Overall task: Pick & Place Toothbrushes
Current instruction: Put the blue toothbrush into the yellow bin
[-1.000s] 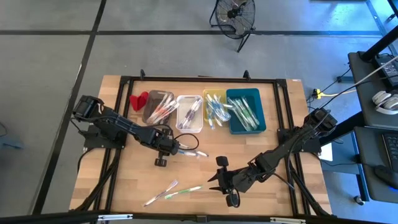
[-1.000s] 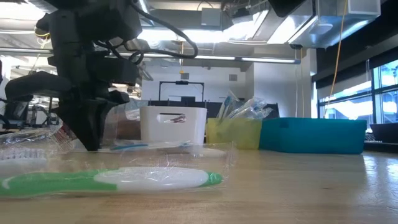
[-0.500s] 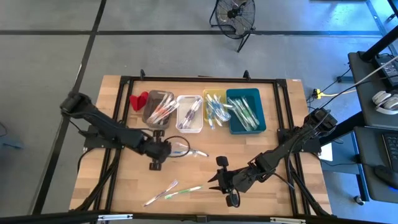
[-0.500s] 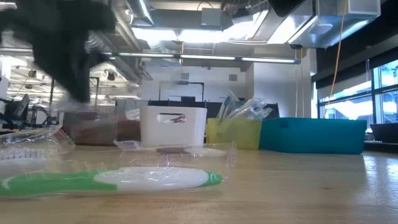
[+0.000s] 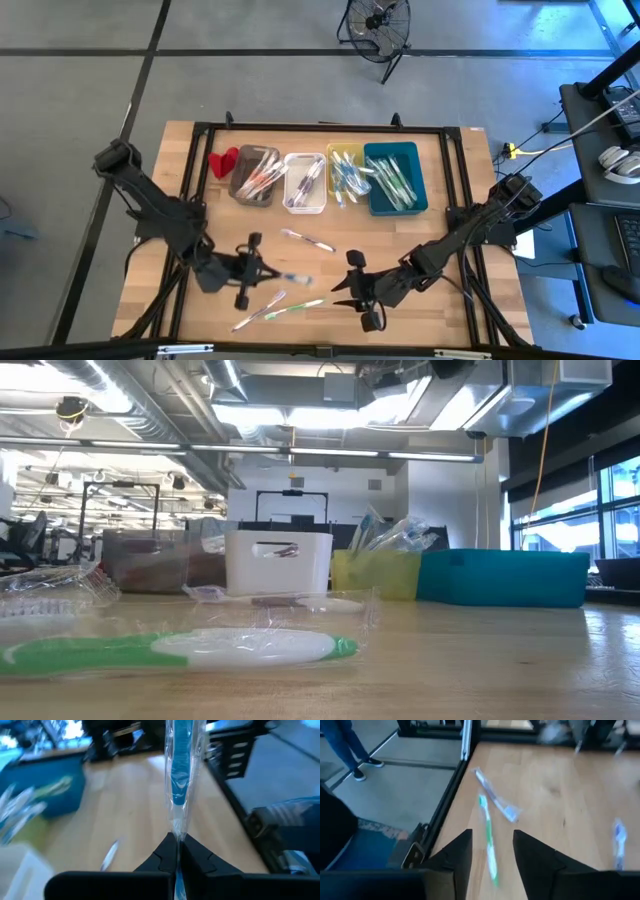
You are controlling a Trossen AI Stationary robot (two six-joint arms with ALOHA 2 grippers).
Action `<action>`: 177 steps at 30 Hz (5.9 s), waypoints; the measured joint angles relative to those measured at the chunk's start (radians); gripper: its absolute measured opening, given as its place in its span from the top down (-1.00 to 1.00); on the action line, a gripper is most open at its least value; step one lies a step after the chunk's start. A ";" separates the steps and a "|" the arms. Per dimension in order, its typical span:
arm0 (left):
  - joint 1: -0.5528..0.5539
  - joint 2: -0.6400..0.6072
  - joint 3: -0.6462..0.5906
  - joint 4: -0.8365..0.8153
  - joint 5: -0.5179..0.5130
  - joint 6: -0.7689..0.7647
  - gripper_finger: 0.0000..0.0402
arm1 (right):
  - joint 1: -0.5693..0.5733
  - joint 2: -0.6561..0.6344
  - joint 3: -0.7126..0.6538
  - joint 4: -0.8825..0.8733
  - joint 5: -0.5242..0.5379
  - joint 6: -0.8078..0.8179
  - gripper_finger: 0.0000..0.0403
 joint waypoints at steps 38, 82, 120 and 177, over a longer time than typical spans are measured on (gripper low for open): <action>0.165 0.267 0.001 0.724 0.257 0.290 0.98 | -0.026 -0.001 0.000 0.438 0.122 -0.351 -0.56; 0.196 0.267 0.001 0.702 0.244 0.207 0.68 | -0.092 -0.002 0.001 0.307 0.026 -0.311 0.90; 0.097 0.265 0.001 0.488 0.212 0.027 0.22 | -0.438 -0.234 -0.037 -0.144 0.203 -0.216 0.90; 0.022 0.272 0.001 0.331 -0.080 -0.085 0.20 | -0.213 -0.944 -0.813 0.562 0.263 -0.494 0.90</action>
